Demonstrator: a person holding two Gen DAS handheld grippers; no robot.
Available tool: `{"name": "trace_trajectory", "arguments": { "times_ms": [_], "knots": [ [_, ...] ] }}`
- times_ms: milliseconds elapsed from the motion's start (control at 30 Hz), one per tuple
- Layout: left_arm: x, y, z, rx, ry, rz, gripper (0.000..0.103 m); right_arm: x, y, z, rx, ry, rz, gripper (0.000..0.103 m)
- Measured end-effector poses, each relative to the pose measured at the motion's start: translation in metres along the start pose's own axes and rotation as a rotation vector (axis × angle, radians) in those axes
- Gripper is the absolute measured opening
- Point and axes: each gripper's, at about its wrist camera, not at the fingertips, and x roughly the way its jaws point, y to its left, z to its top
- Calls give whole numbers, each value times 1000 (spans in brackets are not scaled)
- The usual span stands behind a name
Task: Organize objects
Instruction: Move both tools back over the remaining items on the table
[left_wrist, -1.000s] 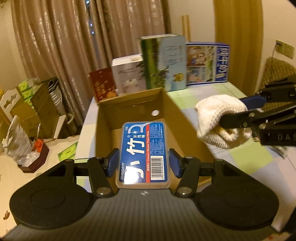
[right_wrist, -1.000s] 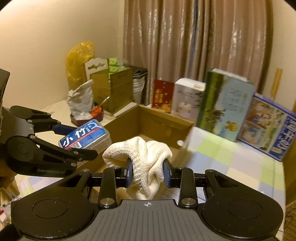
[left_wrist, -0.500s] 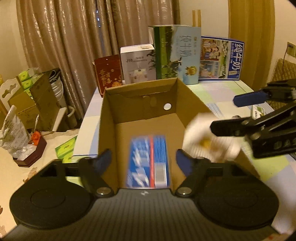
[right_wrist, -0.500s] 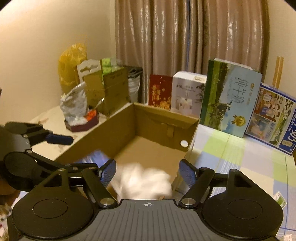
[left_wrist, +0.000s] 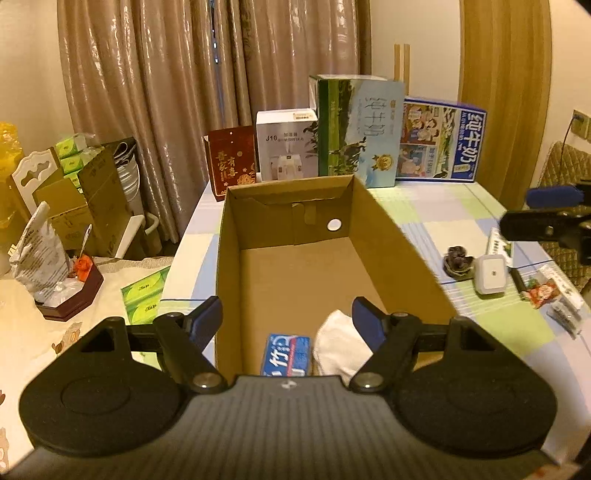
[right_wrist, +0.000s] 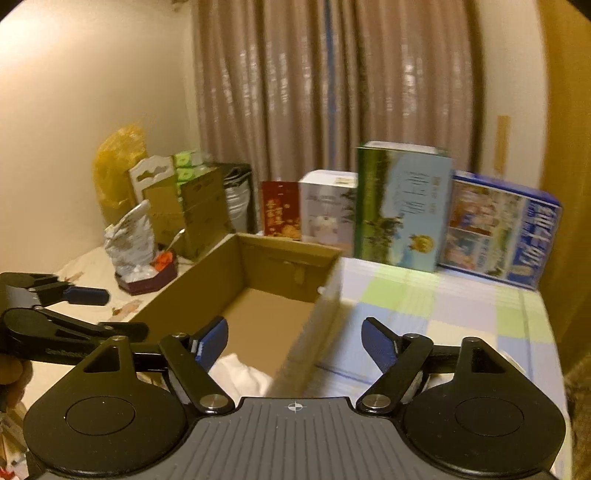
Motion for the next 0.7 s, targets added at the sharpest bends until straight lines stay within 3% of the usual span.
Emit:
{"name": "trace_trajectory", "arguments": {
  "times_ms": [233,533,700],
  "knots": [
    [-43,-22,-9,-25,-17,-28,76,-72,-25,-25,97,-25,-107,88],
    [-84,-67,-21,-42,-44,-95,93,-156,-63,-66,153,-31,-268,100],
    [-90,-101,-24,-24,-44,-153,102,-189,-86,-94,170,0,-360,101]
  ]
}}
